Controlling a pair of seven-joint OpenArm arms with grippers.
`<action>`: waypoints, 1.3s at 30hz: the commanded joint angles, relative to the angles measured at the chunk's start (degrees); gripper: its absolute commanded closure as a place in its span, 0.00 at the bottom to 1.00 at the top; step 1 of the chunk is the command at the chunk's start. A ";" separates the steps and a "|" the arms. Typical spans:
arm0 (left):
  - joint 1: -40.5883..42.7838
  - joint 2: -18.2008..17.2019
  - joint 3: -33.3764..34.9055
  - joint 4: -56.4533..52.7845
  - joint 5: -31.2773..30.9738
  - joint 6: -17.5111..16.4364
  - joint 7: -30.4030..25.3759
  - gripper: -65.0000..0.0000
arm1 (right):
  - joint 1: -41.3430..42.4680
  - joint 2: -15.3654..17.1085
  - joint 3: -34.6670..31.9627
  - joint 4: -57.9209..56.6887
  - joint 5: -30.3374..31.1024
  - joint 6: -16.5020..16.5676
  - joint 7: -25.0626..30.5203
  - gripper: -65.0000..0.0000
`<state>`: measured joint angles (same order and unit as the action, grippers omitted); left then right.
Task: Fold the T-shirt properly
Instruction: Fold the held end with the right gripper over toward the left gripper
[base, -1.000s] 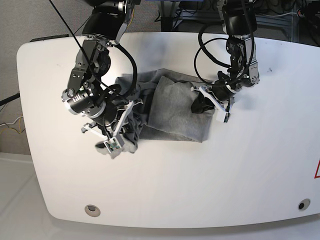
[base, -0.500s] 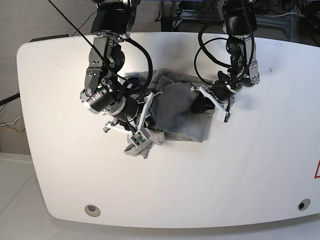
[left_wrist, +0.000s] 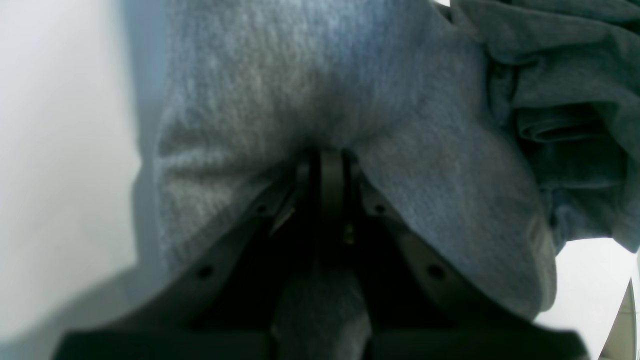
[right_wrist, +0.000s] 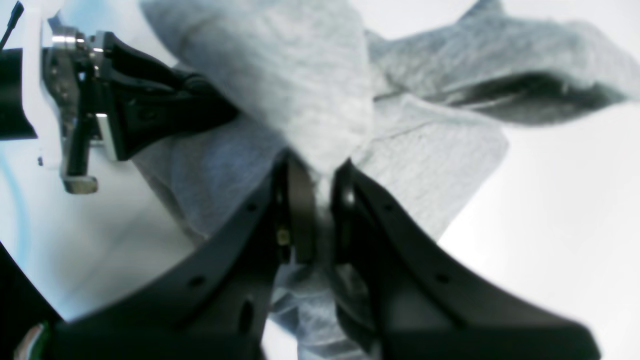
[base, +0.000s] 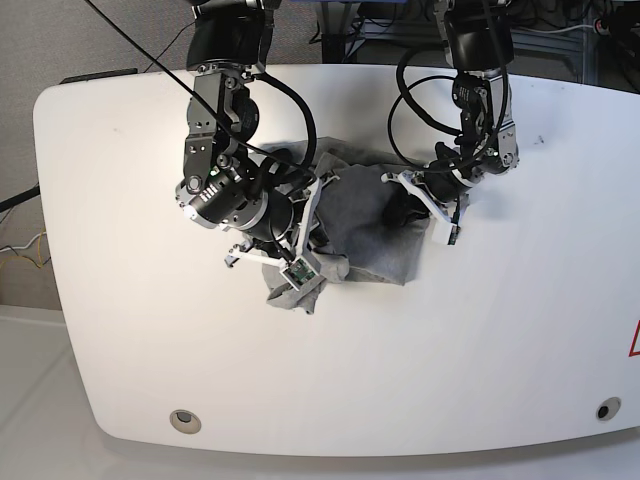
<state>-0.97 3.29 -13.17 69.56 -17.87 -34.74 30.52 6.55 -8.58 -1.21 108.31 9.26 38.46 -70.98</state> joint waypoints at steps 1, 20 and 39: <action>0.58 -0.17 0.11 -0.68 5.16 2.17 5.48 0.98 | 1.15 -0.42 -0.68 1.01 1.34 0.97 1.66 1.00; 0.66 -0.08 0.20 -0.68 5.16 2.17 5.56 0.98 | 2.46 -0.42 -1.03 -5.50 9.95 1.54 4.65 1.00; 0.49 -0.34 -0.06 -0.68 5.16 2.17 5.56 0.98 | 1.41 -0.42 -1.03 -9.28 14.26 1.54 7.20 1.00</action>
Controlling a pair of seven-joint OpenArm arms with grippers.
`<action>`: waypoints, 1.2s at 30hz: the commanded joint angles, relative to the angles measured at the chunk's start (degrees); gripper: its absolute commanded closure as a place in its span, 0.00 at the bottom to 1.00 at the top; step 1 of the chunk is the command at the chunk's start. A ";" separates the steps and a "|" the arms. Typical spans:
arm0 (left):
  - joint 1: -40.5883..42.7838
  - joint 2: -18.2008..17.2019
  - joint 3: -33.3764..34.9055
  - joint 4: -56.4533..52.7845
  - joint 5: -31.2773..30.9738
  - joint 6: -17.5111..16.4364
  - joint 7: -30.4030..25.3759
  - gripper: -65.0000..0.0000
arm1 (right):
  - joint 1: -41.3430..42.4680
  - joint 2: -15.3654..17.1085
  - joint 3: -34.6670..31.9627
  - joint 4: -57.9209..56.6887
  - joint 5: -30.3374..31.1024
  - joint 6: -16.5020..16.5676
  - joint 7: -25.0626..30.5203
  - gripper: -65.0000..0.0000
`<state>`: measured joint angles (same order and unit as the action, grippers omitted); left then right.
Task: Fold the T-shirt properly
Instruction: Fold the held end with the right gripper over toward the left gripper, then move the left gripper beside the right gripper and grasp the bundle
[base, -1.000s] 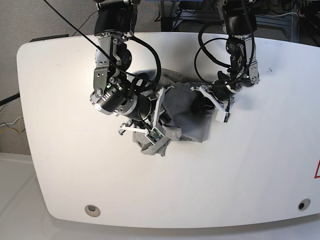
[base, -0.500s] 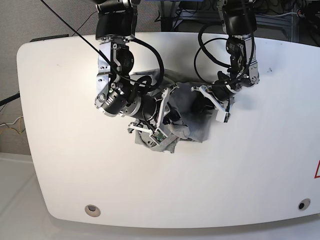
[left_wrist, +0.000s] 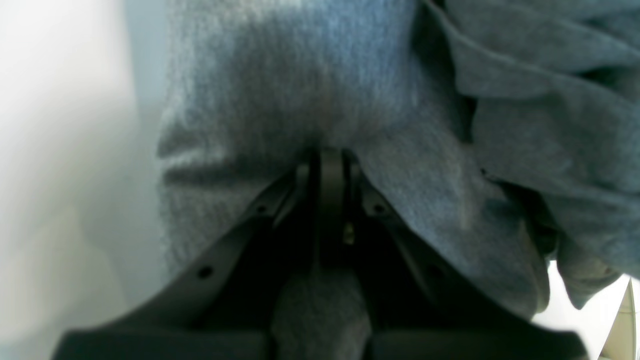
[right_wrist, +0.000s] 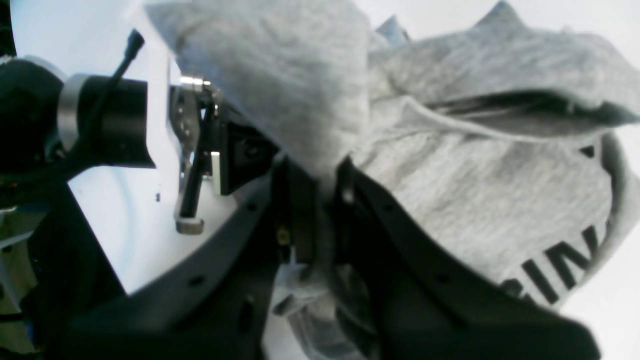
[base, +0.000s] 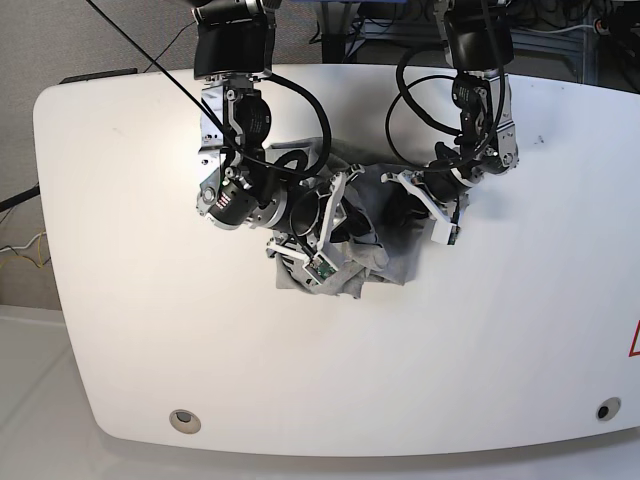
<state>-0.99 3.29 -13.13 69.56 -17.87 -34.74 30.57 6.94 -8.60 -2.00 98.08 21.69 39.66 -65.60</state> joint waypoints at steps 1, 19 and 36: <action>0.42 -0.34 -0.11 -0.68 5.16 2.17 5.52 0.98 | 0.93 -0.40 -0.24 0.95 1.82 0.34 1.82 1.00; -1.86 -3.25 -2.04 -0.15 4.81 4.28 5.61 0.98 | -0.04 -0.40 -0.24 -0.28 1.74 0.34 2.00 1.00; -2.65 -2.72 -2.39 -0.50 4.81 4.02 6.05 0.98 | -0.04 -0.40 -0.24 -1.86 2.00 0.34 4.11 1.00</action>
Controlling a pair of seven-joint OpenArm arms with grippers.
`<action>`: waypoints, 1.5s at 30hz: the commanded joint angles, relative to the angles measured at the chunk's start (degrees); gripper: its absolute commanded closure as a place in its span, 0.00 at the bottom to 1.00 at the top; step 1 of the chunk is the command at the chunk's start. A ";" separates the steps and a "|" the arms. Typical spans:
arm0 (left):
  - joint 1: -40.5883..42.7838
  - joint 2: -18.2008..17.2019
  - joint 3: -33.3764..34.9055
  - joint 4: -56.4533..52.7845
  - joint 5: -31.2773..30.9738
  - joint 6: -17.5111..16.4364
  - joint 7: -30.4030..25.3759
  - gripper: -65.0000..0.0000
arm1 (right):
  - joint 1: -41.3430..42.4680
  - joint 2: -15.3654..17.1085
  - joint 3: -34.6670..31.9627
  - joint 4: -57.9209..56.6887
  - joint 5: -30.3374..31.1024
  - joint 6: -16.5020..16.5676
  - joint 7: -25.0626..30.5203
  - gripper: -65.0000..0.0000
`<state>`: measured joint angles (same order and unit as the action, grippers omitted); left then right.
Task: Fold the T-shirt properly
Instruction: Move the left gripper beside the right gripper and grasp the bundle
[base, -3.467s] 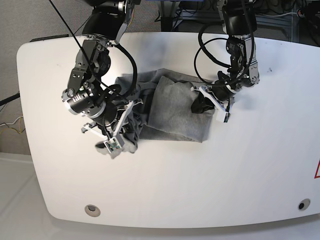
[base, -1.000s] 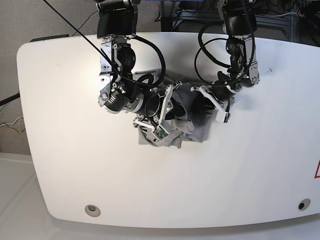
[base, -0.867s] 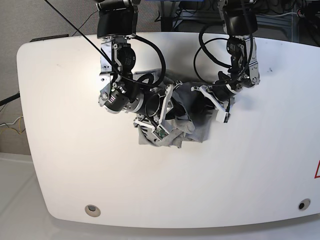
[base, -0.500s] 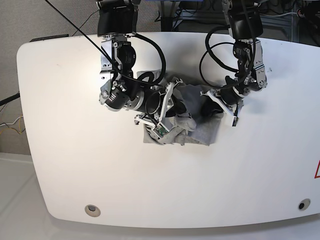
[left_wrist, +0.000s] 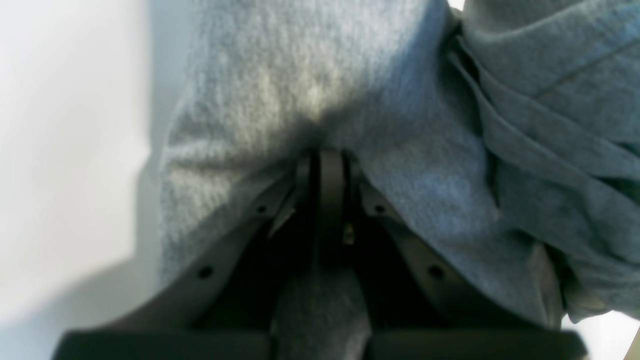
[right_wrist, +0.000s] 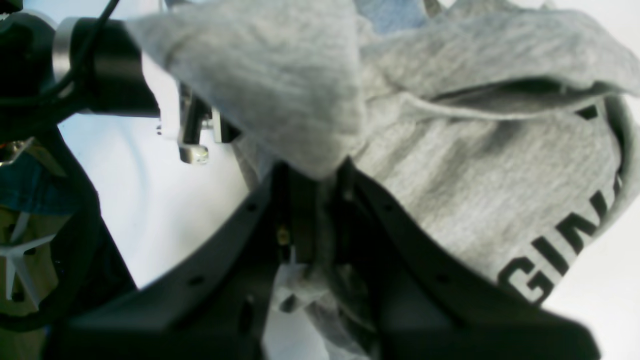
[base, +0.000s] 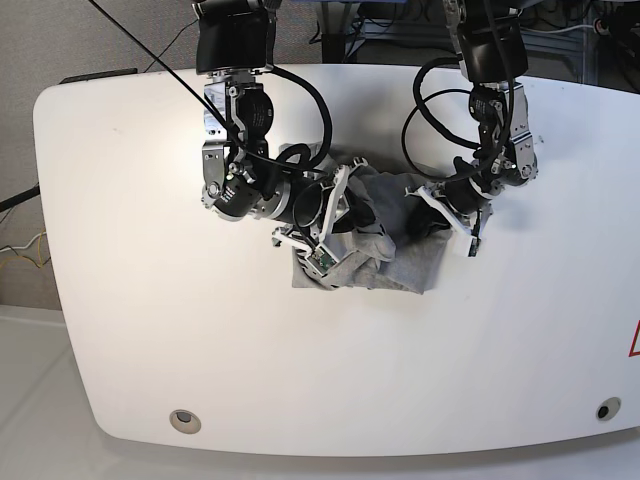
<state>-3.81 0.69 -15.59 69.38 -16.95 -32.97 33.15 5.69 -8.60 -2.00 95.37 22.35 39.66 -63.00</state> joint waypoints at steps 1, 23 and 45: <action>0.17 0.23 0.08 -0.42 3.90 2.25 3.47 0.98 | 1.21 -0.40 -0.24 0.85 1.87 0.34 1.51 1.00; 2.19 4.54 0.87 -0.68 4.25 2.33 3.21 0.98 | 1.38 -0.40 -0.24 0.93 5.48 0.34 1.68 1.00; 2.98 5.77 3.33 -0.86 4.16 2.51 3.21 0.98 | 1.47 -0.40 -1.12 0.93 5.39 0.34 1.77 1.00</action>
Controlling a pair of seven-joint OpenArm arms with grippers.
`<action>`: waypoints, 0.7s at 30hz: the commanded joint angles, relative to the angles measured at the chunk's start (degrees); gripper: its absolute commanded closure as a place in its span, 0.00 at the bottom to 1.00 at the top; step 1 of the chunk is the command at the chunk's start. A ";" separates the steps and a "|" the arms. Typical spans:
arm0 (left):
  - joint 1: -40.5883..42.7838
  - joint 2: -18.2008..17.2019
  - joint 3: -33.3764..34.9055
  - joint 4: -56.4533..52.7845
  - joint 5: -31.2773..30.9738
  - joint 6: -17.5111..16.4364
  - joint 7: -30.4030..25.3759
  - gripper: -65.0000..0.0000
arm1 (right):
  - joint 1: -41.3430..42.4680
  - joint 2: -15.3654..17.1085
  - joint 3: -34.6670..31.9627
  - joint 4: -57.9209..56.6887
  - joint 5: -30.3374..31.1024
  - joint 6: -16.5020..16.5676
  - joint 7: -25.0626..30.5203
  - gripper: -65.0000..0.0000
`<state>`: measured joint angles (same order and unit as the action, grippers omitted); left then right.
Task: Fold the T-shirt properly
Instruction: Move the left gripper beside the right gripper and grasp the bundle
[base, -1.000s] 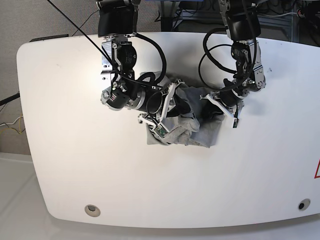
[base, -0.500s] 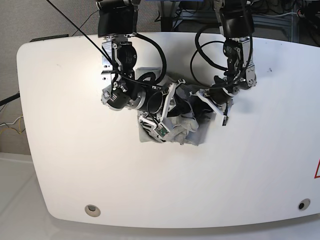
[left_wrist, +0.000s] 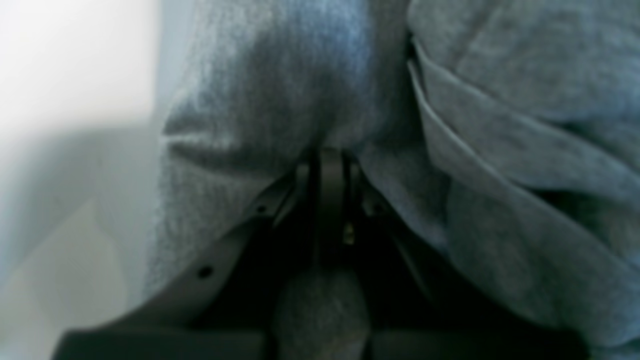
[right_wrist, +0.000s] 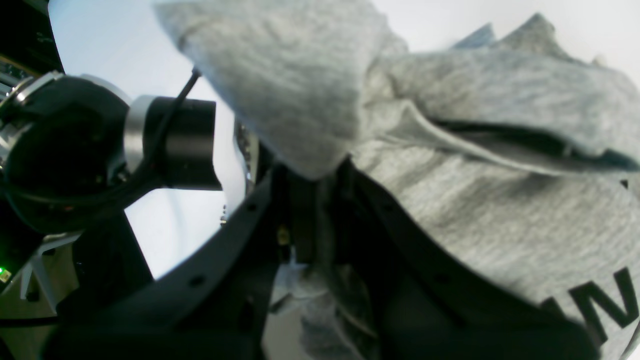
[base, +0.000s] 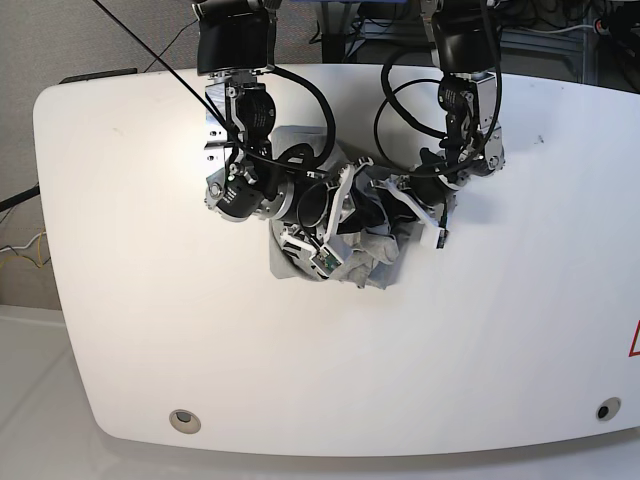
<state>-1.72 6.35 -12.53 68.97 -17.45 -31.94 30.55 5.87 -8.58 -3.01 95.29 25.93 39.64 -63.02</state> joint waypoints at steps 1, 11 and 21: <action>0.88 0.11 0.27 -0.44 4.66 1.48 5.81 0.98 | 1.30 -0.42 -0.12 1.02 1.72 0.36 1.79 1.00; 0.97 0.11 0.27 -0.35 4.66 1.48 5.89 0.98 | 1.30 -0.42 -0.12 0.93 1.63 0.36 1.79 0.89; 0.97 -0.06 0.27 -0.09 4.57 1.39 5.98 0.98 | 1.12 -0.42 -0.12 1.02 1.54 0.36 1.79 0.09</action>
<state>-1.65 6.31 -12.53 69.04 -17.45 -31.97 30.55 5.85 -8.58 -3.01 95.29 25.93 39.66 -62.76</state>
